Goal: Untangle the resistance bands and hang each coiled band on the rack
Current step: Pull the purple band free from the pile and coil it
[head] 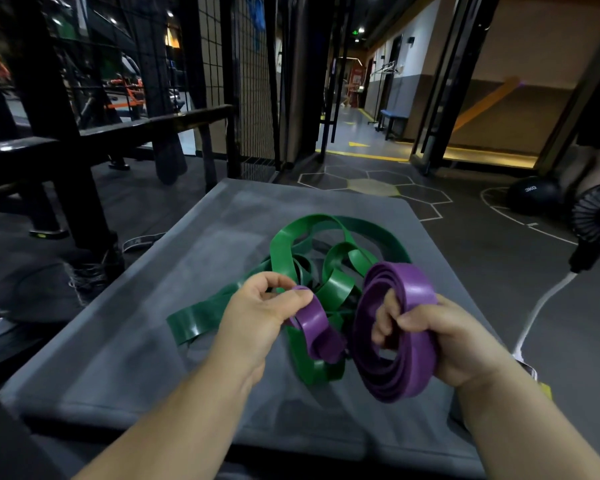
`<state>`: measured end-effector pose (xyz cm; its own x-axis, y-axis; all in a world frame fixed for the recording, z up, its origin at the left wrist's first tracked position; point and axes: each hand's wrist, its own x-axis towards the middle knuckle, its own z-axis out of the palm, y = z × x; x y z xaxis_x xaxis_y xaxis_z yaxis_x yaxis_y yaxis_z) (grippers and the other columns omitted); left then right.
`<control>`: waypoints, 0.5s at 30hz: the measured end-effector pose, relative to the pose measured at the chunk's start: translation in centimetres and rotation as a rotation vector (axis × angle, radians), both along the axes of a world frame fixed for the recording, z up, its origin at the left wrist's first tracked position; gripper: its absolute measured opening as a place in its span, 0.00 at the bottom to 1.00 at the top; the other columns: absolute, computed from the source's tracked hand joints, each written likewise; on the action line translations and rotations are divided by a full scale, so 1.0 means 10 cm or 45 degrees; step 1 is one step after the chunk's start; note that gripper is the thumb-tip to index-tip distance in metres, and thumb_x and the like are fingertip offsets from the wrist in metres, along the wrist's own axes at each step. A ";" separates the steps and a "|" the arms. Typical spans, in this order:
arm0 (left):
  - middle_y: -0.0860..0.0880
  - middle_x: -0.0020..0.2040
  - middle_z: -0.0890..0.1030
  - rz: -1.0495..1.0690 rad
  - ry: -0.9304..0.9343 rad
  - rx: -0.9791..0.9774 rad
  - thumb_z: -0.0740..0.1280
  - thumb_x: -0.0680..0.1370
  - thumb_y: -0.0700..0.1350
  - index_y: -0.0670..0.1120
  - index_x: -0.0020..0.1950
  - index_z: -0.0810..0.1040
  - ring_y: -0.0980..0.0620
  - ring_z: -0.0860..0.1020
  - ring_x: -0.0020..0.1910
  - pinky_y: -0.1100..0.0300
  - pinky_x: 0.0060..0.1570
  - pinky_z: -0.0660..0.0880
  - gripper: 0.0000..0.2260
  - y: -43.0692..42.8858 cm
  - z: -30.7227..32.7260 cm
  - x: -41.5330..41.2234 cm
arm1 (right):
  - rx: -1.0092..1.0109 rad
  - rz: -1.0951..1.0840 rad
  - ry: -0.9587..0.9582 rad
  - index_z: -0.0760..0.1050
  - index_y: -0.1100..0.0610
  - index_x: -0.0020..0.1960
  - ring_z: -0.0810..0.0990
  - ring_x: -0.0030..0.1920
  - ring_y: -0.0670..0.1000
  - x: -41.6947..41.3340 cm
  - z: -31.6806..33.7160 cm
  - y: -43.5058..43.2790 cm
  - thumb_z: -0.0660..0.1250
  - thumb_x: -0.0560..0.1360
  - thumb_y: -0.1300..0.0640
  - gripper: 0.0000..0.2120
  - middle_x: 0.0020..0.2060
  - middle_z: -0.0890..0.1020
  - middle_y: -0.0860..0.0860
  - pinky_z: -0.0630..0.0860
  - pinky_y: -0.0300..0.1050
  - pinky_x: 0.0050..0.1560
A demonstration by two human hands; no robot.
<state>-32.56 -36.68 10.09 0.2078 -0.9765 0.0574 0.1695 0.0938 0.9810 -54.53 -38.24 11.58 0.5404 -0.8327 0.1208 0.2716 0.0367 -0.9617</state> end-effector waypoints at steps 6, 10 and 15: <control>0.45 0.43 0.78 -0.074 0.044 0.015 0.69 0.75 0.33 0.45 0.49 0.75 0.52 0.75 0.38 0.57 0.42 0.73 0.09 0.00 0.00 0.08 | -0.051 -0.050 0.251 0.79 0.58 0.34 0.76 0.33 0.55 -0.06 0.05 0.02 0.72 0.55 0.58 0.09 0.31 0.77 0.59 0.74 0.46 0.37; 0.47 0.40 0.78 0.023 0.129 0.009 0.65 0.77 0.32 0.45 0.49 0.74 0.53 0.75 0.35 0.59 0.39 0.74 0.08 -0.06 0.06 0.26 | -0.035 -0.207 0.390 0.78 0.63 0.42 0.81 0.36 0.56 -0.16 0.13 0.01 0.73 0.55 0.62 0.16 0.36 0.81 0.65 0.79 0.45 0.37; 0.47 0.38 0.77 0.074 0.278 0.033 0.64 0.78 0.35 0.45 0.47 0.73 0.50 0.75 0.37 0.54 0.44 0.75 0.06 -0.14 0.08 0.50 | -0.075 -0.426 0.465 0.76 0.61 0.52 0.83 0.36 0.52 -0.09 0.19 0.04 0.69 0.57 0.65 0.22 0.34 0.83 0.56 0.78 0.41 0.36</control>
